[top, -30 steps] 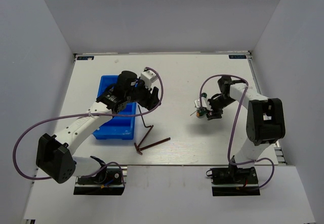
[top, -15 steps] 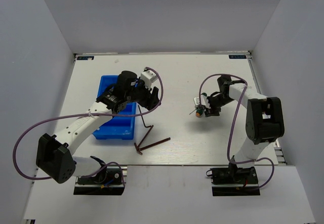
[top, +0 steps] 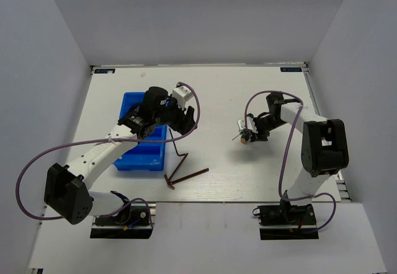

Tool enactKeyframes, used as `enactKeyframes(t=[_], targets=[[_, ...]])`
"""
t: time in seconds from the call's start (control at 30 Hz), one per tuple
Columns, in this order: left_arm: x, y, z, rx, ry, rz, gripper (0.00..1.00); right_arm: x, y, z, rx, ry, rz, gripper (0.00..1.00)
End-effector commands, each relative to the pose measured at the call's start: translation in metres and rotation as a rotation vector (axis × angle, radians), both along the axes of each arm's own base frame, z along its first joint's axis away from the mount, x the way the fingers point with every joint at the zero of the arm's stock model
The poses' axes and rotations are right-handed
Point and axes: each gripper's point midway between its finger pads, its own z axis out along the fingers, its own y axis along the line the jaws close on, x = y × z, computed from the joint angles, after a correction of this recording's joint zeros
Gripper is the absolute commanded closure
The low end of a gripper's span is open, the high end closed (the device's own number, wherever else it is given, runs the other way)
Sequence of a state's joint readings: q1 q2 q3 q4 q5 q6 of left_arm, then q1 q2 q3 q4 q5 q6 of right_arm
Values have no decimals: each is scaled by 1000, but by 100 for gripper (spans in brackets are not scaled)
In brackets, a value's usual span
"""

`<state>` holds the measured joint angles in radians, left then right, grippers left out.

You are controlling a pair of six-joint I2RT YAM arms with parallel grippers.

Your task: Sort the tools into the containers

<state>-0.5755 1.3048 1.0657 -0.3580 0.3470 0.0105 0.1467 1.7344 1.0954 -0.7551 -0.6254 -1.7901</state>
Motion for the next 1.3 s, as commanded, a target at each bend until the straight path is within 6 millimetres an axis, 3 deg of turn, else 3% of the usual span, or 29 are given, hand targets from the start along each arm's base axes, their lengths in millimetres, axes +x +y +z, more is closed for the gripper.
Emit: enactKeyframes(t=[0.0,0.53,0.63,0.67,0.8,0.93,1.03,1.07,1.1,1.17,1.2,1.27], targets=[[-1,2,5,-7,-16,6,29,2,3,-3,3,-18,50,42],[0,3,4,-3,-19,14,27,-7,3,-27,-65,31,158,40],[0,3,4,-3,-19,14,27,-14,-1,-34,-92,46,178,45],[1,5,7,-4,-29,22,27,-16,-2,-34,-95,54,180,47],[0,6,11,-9,-37,22,27,-31,-7,-40,-124,89,200,82],[-3,7,26,-50,-85,26,27,-42,-11,-39,-142,124,194,96],[-9,14,47,-111,-170,50,27,-47,-8,-28,-134,150,160,100],[-9,14,61,-149,-225,50,26,-50,-3,-21,-124,188,101,100],[-13,17,60,-162,-245,50,26,-43,3,-7,-100,183,71,100],[-20,26,96,-244,-377,70,23,-45,19,12,-67,266,-50,100],[-23,30,93,-251,-396,85,19,-29,30,31,-38,242,-86,100],[-29,45,114,-314,-492,139,14,-35,51,41,-35,363,-191,100]])
